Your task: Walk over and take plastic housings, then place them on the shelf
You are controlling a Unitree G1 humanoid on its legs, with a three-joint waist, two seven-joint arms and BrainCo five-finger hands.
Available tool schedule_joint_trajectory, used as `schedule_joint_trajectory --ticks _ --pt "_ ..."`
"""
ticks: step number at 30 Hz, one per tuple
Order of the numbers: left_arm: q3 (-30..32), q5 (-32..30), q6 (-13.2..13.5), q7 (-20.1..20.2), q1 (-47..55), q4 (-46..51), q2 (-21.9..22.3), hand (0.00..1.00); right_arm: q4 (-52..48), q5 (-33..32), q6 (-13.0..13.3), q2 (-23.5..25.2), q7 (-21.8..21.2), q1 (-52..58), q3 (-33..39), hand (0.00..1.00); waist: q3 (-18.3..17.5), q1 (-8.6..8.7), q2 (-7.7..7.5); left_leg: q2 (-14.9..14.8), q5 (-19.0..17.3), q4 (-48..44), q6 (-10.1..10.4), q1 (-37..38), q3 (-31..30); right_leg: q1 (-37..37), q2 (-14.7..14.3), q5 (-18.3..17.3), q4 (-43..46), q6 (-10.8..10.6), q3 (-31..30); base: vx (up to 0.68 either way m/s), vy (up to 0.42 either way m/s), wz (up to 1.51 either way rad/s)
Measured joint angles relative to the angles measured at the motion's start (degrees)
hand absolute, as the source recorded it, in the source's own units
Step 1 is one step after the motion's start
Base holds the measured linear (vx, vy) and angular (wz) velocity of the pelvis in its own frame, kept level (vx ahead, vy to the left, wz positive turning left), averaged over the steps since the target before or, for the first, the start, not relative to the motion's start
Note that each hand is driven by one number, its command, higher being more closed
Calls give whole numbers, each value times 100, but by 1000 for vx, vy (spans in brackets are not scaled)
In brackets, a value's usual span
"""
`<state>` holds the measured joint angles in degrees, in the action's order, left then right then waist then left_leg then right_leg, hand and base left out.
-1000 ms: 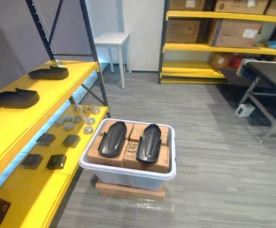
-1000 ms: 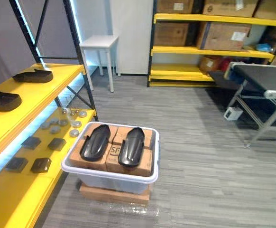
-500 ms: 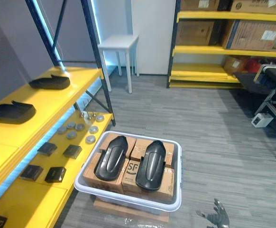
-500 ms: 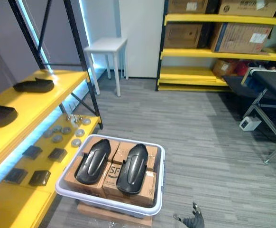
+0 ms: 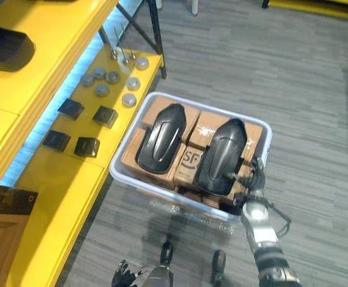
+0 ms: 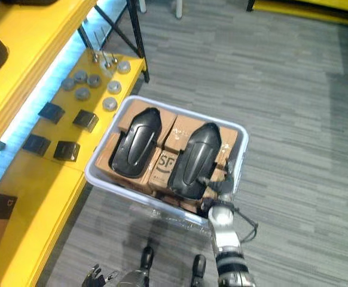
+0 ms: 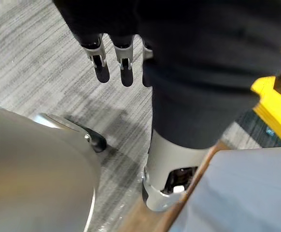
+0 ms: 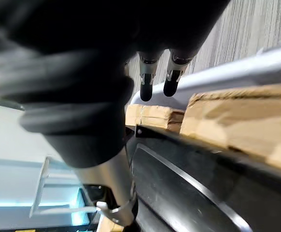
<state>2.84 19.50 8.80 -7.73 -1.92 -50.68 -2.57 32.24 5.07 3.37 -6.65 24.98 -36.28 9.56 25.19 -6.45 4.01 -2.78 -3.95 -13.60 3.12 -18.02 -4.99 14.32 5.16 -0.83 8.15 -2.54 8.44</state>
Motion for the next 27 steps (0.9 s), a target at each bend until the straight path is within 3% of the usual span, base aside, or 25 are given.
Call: schedule_joint_trajectory --ticks 7,8,13,18,22,25,27 --pt "-535 185 111 -119 -266 -153 -76 0 1726 -4 -220 -715 392 -1530 210 0 102 -105 184 65 81 -22 -114 -351 -33 173 3 327 -348 -24 4 -57 23 -1" --pt "-610 221 123 -145 -288 -175 -86 0 1990 -4 -272 -778 404 -1692 208 100 111 -133 201 69 85 -22 -120 -377 -33 189 2 359 -380 -21 -2 -40 12 -2" --pt "-766 407 134 -196 -427 -286 -124 0 3005 1 -444 -1224 398 -2317 156 100 149 -180 234 83 99 -30 -138 -507 -74 263 -4 474 -490 -24 1 -28 4 -1" --pt "-881 415 118 -195 -509 -392 -192 0 3645 428 -733 -1555 -174 -2731 -39 100 154 -157 229 64 99 -39 -138 -500 -88 260 -30 506 -497 -6 -16 -13 -8 -2" --pt "-876 422 111 -198 -510 -372 -209 0 3773 906 -860 -1509 -510 -2802 -205 100 175 -151 199 19 99 -23 -136 -386 -50 141 -73 561 -583 17 -46 -7 -22 -7" --pt "-881 447 20 -212 -364 180 -200 0 3873 1159 -1020 -1470 -659 -2919 -304 100 218 -167 167 -7 102 50 -133 -152 15 -73 -90 600 -683 21 -106 -7 -13 -7" --pt "-886 519 8 -259 49 1607 -160 0 3632 1379 -1070 -1504 -656 -2884 -347 100 222 -116 154 -3 112 120 -133 7 9 -248 -80 630 -763 15 -93 -13 11 4"
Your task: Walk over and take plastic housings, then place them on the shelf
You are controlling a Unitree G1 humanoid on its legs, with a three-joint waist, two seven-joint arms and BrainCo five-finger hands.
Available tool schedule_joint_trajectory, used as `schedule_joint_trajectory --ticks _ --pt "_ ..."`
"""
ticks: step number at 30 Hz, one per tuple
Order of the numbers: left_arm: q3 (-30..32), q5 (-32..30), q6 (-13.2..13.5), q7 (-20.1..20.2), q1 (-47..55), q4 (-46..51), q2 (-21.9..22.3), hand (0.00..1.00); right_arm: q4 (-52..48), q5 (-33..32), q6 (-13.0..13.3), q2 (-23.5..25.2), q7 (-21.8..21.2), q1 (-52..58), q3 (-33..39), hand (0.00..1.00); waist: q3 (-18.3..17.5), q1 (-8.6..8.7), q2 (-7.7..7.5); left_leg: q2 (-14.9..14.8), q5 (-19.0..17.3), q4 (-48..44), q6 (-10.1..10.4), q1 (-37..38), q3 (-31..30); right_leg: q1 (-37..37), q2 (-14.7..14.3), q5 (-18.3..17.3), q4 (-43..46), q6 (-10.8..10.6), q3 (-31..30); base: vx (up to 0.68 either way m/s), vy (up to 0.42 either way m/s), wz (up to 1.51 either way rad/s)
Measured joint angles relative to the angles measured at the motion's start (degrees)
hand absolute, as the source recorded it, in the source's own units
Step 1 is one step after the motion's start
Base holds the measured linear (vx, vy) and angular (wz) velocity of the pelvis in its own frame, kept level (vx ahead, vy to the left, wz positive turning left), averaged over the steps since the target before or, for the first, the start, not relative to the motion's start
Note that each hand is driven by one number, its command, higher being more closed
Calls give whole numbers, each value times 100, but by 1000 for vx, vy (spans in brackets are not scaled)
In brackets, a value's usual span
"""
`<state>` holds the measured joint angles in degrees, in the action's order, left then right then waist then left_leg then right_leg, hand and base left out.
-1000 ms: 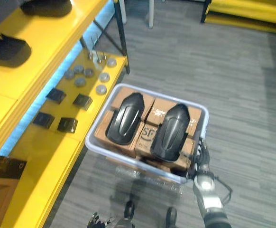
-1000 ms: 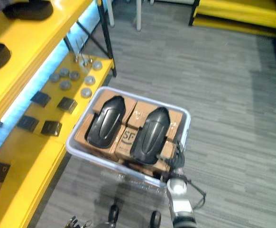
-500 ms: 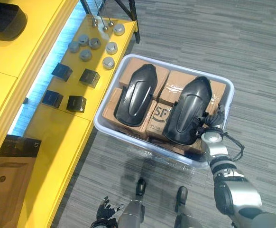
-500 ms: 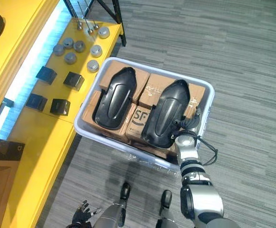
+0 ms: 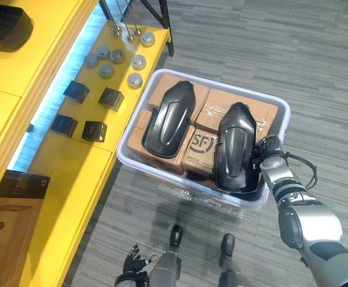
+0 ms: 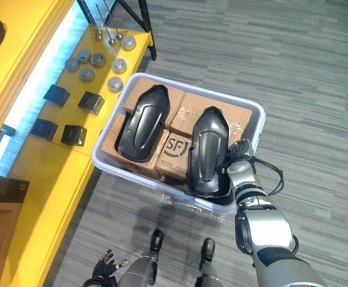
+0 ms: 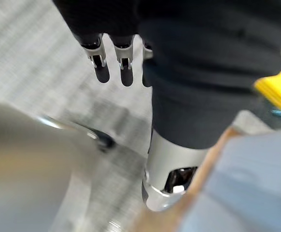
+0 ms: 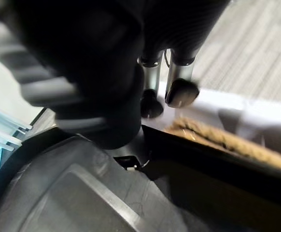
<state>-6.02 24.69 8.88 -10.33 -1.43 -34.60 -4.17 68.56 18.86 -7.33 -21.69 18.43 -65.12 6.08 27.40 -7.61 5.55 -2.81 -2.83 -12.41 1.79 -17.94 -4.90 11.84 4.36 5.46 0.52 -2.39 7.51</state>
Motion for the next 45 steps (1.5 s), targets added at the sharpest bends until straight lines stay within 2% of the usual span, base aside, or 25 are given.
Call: schedule_joint_trajectory --ticks 3,5,8,11,12,17,21,22,23,26,29,30,33,34,35,36,37,38,40,45 --pt "-3 58 88 -113 353 1705 66 0 -1140 290 -48 -77 92 422 -254 100 -13 65 -4 27 23 64 -8 91 -21 -97 15 2 -22 -3 42 -19 22 9" --pt "-2 19 161 -204 526 2915 114 0 -2191 701 -44 -96 209 1019 -339 100 -177 129 -28 41 100 230 -7 214 -71 -216 39 7 -116 -13 100 7 2 14" --pt "-5 -404 168 -370 603 3850 141 0 -3072 1049 -43 34 320 1778 -412 100 -448 227 -85 53 160 399 3 443 -121 -440 46 7 -214 -14 124 44 -4 11" --pt "-151 -1055 171 -575 555 4315 141 0 -3682 1378 -37 310 438 2421 -415 100 -805 327 -141 47 249 604 18 650 -127 -597 50 5 -294 -15 128 43 -14 5" --pt "-234 -1063 171 -597 519 4406 140 0 -3833 1403 -37 395 464 2559 -419 100 -923 343 -156 45 282 672 23 695 -123 -610 52 5 -306 -15 126 34 -13 2" --pt "-783 -674 173 -605 -129 4308 140 0 -4697 1536 -26 728 539 2924 -631 100 -1295 393 -206 0 437 951 67 948 -127 -786 17 3 -376 -11 138 -10 -10 0" --pt "-1341 -125 166 -606 -684 3477 199 0 -5303 1533 29 1249 640 2994 -938 100 -1629 446 -243 -99 618 1341 115 1161 -110 -797 -51 18 -375 14 125 -48 -41 -3" --pt "-1490 159 155 -634 -801 3095 271 0 -5616 1522 116 1549 719 3076 -1192 100 -1736 529 -319 -149 692 1510 141 1262 -99 -813 -91 32 -376 35 126 -92 -64 -7" --pt "-1602 663 120 -851 -1039 2598 338 0 -6112 1515 244 1942 820 3462 -1779 100 -1938 543 -522 -196 734 1619 169 1378 -53 -873 -131 61 -413 72 103 -87 -51 -5" --pt "-1600 666 120 -964 -1072 2509 334 0 -6112 1494 252 1984 827 3544 -1825 100 -2019 535 -562 -195 749 1630 186 1379 -51 -879 -131 67 -428 76 107 -15 -10 -3" --pt "-1571 797 134 -1206 -1312 2267 329 0 -6375 1286 344 2039 857 3813 -2283 100 -2152 578 -586 -213 763 1635 205 1441 18 -971 -151 107 -528 91 86 24 -1 -5" --pt "-1568 806 143 -1245 -1356 2213 308 100 -6416 1281 392 2039 858 3813 -2365 100 -2170 604 -585 -217 764 1634 207 1442 23 -971 -155 106 -528 92 86 0 0 0" --pt "-1502 909 140 -1358 -1395 2216 323 100 -6610 1250 431 2045 904 3888 -2587 100 -2196 645 -586 -216 762 1644 210 1479 35 -994 -161 107 -528 92 81 -2 4 -2" --pt "-1296 956 129 -1445 -1383 2225 413 100 -6844 1212 439 2052 964 4145 -2745 100 -2245 647 -586 -214 761 1694 211 1541 74 -1015 -172 105 -529 91 62 4 17 -12" --pt "-1106 988 179 -1606 -1365 2251 491 100 -7147 1044 519 2065 1005 4459 -2870 100 -2295 660 -590 -217 761 1720 211 1574 107 -1023 -174 104 -528 91 48 17 24 -27" --pt "-910 970 374 -1906 -1254 2451 504 100 -7445 571 758 2119 1028 4839 -3078 100 -2333 678 -600 -231 751 1729 222 1637 202 -1036 -178 104 -529 91 -51 18 14 -29" --pt "-847 944 475 -1982 -1177 2583 504 100 -7544 396 889 2161 1035 4998 -3164 100 -2355 695 -598 -233 739 1730 237 1659 237 -1041 -178 104 -529 91 -81 21 17 -27" --pt "-875 854 570 -2019 -1070 2784 518 100 -7670 141 1084 2223 1051 5226 -3252 100 -2374 722 -596 -235 731 1730 247 1713 268 -1092 -176 103 -529 90 -92 4 18 -10" --pt "-897 770 634 -2038 -854 2918 611 100 -7687 -71 1287 2238 1064 5348 -3353 100 -2500 780 -617 -237 713 1731 268 1717 268 -1097 -181 98 -531 90 -78 -9 10 2" --pt "-893 723 656 -1906 -353 3139 627 100 -7689 -300 1523 2188 990 5680 -3547 100 -2598 811 -613 -240 681 1734 315 1717 260 -1100 -187 76 -532 60 -62 -33 12 1"
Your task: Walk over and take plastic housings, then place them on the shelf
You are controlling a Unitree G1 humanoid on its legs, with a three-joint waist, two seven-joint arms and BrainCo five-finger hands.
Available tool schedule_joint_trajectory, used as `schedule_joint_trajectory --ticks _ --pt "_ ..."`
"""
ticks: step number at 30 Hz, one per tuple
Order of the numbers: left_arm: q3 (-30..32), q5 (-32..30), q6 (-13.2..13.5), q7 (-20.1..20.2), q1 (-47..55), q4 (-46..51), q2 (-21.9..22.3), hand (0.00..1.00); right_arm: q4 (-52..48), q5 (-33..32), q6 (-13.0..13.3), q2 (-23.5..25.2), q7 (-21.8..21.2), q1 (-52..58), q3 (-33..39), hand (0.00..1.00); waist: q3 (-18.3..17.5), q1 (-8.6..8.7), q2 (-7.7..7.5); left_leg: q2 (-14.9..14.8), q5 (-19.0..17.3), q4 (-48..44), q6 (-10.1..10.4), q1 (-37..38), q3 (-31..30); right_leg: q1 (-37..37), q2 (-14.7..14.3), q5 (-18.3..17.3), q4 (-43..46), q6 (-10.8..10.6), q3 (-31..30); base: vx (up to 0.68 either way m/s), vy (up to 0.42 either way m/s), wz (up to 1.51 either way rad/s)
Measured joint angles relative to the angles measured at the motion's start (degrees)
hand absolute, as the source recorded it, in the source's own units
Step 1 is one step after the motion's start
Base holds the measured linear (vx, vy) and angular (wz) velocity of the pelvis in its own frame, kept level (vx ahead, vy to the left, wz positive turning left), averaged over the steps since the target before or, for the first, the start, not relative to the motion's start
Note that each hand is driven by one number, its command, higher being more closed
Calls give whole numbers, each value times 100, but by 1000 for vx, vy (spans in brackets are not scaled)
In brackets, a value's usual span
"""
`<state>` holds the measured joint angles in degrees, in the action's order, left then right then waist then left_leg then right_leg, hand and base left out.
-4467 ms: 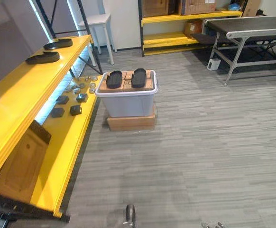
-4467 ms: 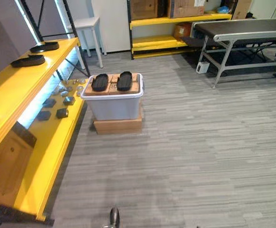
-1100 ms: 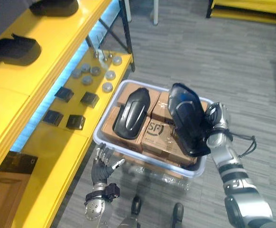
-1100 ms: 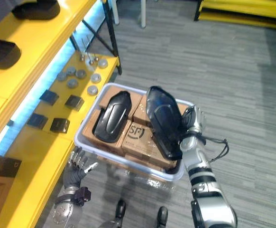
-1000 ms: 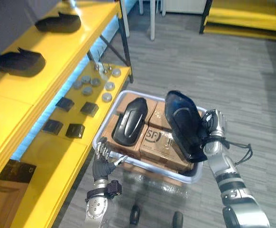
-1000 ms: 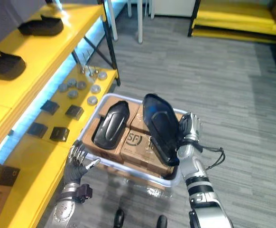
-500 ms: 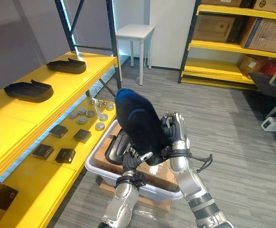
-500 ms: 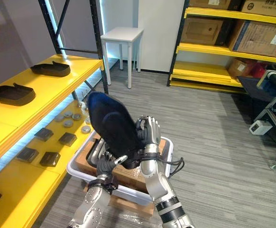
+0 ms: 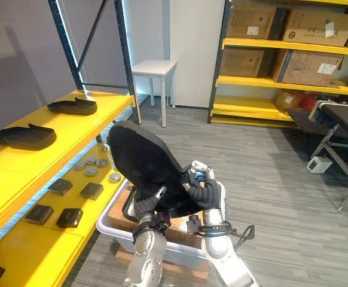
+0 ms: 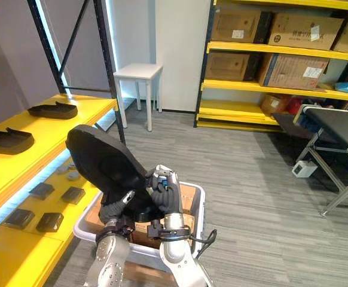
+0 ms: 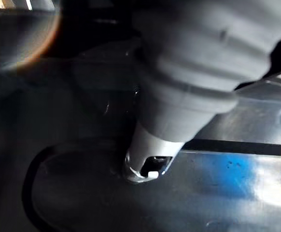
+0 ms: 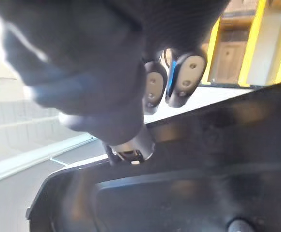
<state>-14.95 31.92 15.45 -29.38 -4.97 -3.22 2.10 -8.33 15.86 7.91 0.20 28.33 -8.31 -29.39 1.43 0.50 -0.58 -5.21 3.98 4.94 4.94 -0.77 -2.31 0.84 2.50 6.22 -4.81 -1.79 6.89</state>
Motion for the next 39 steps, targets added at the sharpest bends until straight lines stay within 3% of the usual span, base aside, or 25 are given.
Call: schedule_joint_trajectory --ticks 1,2,5,8,10,11,12,13,14,15,18,20,21,22,23,24,25,27,29,30,32,33,34,36,39 --pt "2 0 1 12 69 25 0 100 0 -13 1 -11 -4 34 -28 100 -20 0 0 0 0 0 0 -1 -4 0 0 -2 0 3 4 -29 13 4" --pt "7 -4 0 17 183 86 1 100 0 -35 25 -22 -30 101 -59 0 -56 -2 3 0 1 0 1 -8 -27 -3 0 -5 0 7 24 -15 9 10" --pt "163 -62 1 81 377 255 2 100 12 -102 103 -53 -133 139 -114 0 -68 -5 10 6 13 -5 16 -75 -191 -34 5 23 2 36 171 -11 0 27" --pt "458 -400 -1 188 508 454 19 100 165 -236 303 -53 -292 102 -112 0 -58 -41 40 46 109 -70 60 -418 -732 -77 25 -29 9 77 825 -38 -28 116" --pt "598 -671 -4 230 516 502 48 100 272 -441 385 -115 -379 45 -12 0 -24 -67 125 -153 27 -120 -62 -756 14 -232 113 -130 11 67 1782 -25 -32 209" --pt "678 -804 -4 224 525 508 77 100 364 -458 390 -217 -414 -73 2 0 6 -93 165 -301 -26 -267 -182 -910 762 -325 193 -188 12 20 2196 8 11 240" --pt "769 -902 -4 219 568 526 77 100 505 -459 403 -350 -489 -207 47 0 30 -170 219 -506 -102 -485 -280 -1031 1905 -460 324 -271 28 -81 2686 37 69 229" --pt "878 -1010 -6 225 683 623 80 100 522 -479 400 -431 -548 -213 89 0 34 -232 282 -621 -117 -576 -249 -1056 2509 -577 419 -371 70 -202 2993 106 135 219" --pt "1029 -1190 -9 218 873 794 86 100 512 -504 400 -454 -616 -123 156 0 8 -253 326 -622 -132 -642 -225 -1095 2834 -689 539 -478 163 -314 3338 178 223 193" --pt "1312 -1476 -17 165 1112 1068 102 100 486 -648 400 -442 -678 71 305 0 -7 -350 334 -472 -121 -677 -215 -1103 2808 -792 732 -653 290 -535 3654 187 229 160" --pt "2294 -2181 -59 -178 1506 1509 139 100 448 -930 401 -328 -774 386 826 0 -25 -621 296 35 -77 -698 -272 -1068 2544 -1007 1255 -885 731 -798 4003 296 268 99" --pt "2691 -2643 -197 -379 1729 1569 126 100 448 -1115 399 -355 -846 523 1240 0 -11 -596 286 440 -133 -720 -417 -948 2259 -1007 2024 -1029 2073 -751 4112 364 282 107" --pt "2706 -2850 -273 -409 1736 1585 91 100 449 -1138 398 -376 -869 634 1493 0 33 -566 233 573 -152 -740 -562 -821 2047 -891 2399 -954 2953 -537 4027 331 294 137" --pt "2708 -3187 -347 -417 1724 1601 43 100 446 -1185 397 -363 -894 759 1815 0 76 -461 189 693 -286 -790 -725 -656 1684 -633 2721 -565 4129 252 3461 303 263 133" --pt "2714 -3358 -381 -433 1705 1619 -9 100 437 -1246 400 -360 -935 809 1953 0 119 -393 137 712 -328 -802 -759 -597 1518 -397 2692 -525 4598 367 2928 287 148 146" --pt "2715 -3597 -443 -477 1680 1627 -108 100 400 -1361 405 -288 -1007 931 2131 0 196 -276 66 675 -378 -813 -827 -515 1200 171 2251 -954 5243 34 1845 302 39 134" --pt "2696 -3796 -529 -486 1663 1624 -181 100 260 -1501 408 -205 -1115 1133 2286 0 306 -177 31 637 -405 -789 -836 -345 912 506 1771 -1324 5362 -76 1214 364 0 136" --pt "2668 -3903 -564 -416 1639 1626 -181 100 -17 -1650 457 -125 -1218 1477 2586 0 353 -73 -10 672 -439 -702 -763 -96 578 907 1349 -1669 4685 -202 848 295 -10 100" --pt "2619 -3881 -561 -382 1463 1629 -242 100 -110 -1784 469 -101 -1267 1634 2894 0 392 42 -35 710 -478 -695 -701 -13 303 1082 1017 -1698 3700 -252 436 239 -58 97" --pt "2497 -3733 -536 -288 1263 1629 -337 100 -153 -1796 468 -56 -1286 1805 3195 0 413 120 -40 733 -508 -675 -653 45 80 1173 722 -1683 2998 -275 -167 254 -152 140" --pt "2233 -3099 -398 32 1007 1629 -551 100 -167 -1837 458 -30 -1339 2061 3511 0 429 241 -111 824 -579 -670 -554 166 -198 1192 442 -1367 2214 -376 -1003 250 -189 125" --pt "2072 -2582 -231 325 840 1666 -725 100 -195 -1848 454 -41 -1387 2221 3576 0 468 311 -342 1053 -720 -726 -491 285 -257 1182 595 -558 2050 -452 -1090 296 -264 62" --pt "2005 -2129 -99 564 791 1706 -688 100 -138 -1848 411 -164 -1477 2250 3588 0 447 266 -232 947 -862 -803 -416 281 -239 1065 537 -697 1908 -450 -1077 247 -222 28" --pt "1872 -1512 30 893 673 1825 -678 100 -137 -1830 394 -201 -1611 2291 3581 0 450 277 -67 698 -1049 -966 -343 162 -107 906 292 -473 1348 -320 -1089 181 -130 -37" --pt "1441 -289 67 1405 41 1640 -740 100 -141 -1758 334 -178 -1800 2590 3591 0 481 415 -33 457 -1135 -1015 -237 86 -139 599 91 -194 681 -191 -949 147 -94 -4"
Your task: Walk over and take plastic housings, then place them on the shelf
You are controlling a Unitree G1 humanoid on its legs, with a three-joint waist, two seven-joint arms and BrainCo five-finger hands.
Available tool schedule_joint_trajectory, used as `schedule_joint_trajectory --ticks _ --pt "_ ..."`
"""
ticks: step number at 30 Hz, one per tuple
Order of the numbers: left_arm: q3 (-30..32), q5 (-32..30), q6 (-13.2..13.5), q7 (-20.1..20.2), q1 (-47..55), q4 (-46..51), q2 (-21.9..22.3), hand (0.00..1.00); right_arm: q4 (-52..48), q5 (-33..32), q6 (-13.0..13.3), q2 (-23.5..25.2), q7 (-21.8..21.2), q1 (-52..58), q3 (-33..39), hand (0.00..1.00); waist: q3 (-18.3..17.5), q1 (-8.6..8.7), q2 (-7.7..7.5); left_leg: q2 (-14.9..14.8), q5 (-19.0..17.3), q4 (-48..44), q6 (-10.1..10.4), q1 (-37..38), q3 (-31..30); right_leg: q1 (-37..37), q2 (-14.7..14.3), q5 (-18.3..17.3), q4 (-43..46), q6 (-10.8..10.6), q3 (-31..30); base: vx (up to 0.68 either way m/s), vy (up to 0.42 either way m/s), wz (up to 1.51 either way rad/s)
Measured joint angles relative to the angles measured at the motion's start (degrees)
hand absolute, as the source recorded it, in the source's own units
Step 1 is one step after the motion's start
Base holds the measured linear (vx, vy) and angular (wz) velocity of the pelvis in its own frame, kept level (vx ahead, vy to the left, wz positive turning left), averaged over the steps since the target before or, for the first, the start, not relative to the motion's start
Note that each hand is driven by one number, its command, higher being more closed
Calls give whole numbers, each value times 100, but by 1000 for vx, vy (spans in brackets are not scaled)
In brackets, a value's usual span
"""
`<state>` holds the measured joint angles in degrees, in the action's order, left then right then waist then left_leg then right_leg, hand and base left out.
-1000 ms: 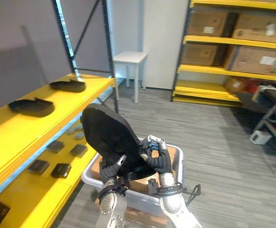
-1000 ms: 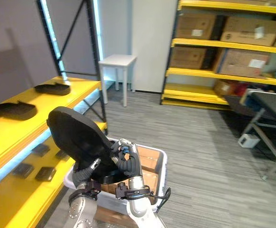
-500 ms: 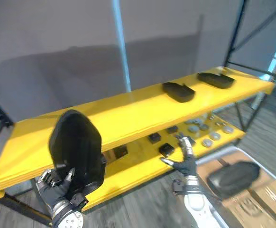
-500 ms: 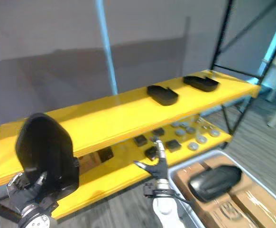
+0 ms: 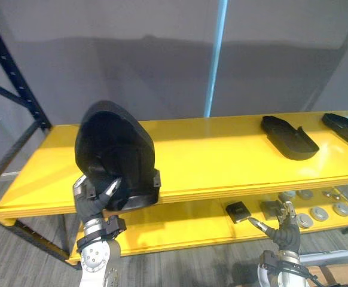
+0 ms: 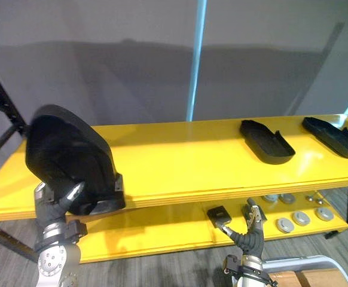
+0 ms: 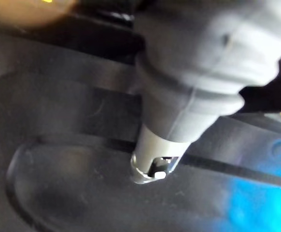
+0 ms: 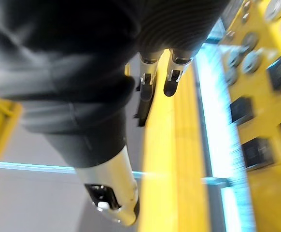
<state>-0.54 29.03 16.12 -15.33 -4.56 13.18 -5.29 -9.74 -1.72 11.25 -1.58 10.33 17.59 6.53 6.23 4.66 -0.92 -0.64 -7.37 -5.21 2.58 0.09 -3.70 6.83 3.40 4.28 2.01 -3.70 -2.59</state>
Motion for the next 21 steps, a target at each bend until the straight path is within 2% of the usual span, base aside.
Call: schedule_joint_trajectory --ticks 1,2,5,8,10,14,16,19,21 --pt "-113 167 6 45 -162 -90 -9 100 1 0 -9 0 -26 64 23 0 15 55 19 -8 -1 -39 2 -49 -8 -7 0 6 -34 8 50 97 -68 35" --pt "-334 638 10 137 -538 -291 -39 100 1 6 -56 -15 -38 211 30 0 90 176 87 -15 0 -147 4 -164 55 3 15 9 -62 13 147 58 -36 25" --pt "-594 1277 10 209 -1029 -613 -163 100 1 50 -120 -46 -135 353 -1 0 194 291 257 -37 4 -71 6 -200 309 105 0 8 -83 14 56 31 0 -10" --pt "-799 1948 -16 175 -1825 -1564 -664 100 1 235 -130 -243 -260 508 -323 0 279 410 400 -52 7 39 10 -238 591 309 -42 50 -87 31 -159 -7 24 -38" --pt "-866 2144 -65 113 -2320 -2055 -933 100 -13 263 -131 -343 -328 586 -562 0 304 462 396 -66 14 89 22 -315 719 415 -64 142 -184 43 -283 -12 20 -36" --pt "-1402 2487 -279 -56 -3844 -3466 -1703 100 -37 288 -132 -426 -470 835 -1068 0 465 597 397 -79 36 127 53 -445 962 525 -87 382 -482 69 -489 10 13 -30" --pt "-1741 2598 -505 -76 -4742 -4329 -2099 100 -25 296 -134 -566 -546 852 -1476 0 591 781 395 -83 45 134 64 -472 1035 540 -85 417 -529 80 -516 22 4 -10" --pt "-1985 2596 -758 -81 -5570 -5340 -2182 100 300 307 -135 -602 -644 804 -1924 0 673 866 399 -72 63 140 65 -480 1187 589 -86 418 -531 81 -624 26 11 -16" --pt "-2016 2595 -832 -85 -5904 -5770 -2186 100 520 309 -151 -611 -702 734 -2104 0 741 924 399 -61 73 151 53 -486 1193 602 -78 419 -531 81 -627 10 9 -5"
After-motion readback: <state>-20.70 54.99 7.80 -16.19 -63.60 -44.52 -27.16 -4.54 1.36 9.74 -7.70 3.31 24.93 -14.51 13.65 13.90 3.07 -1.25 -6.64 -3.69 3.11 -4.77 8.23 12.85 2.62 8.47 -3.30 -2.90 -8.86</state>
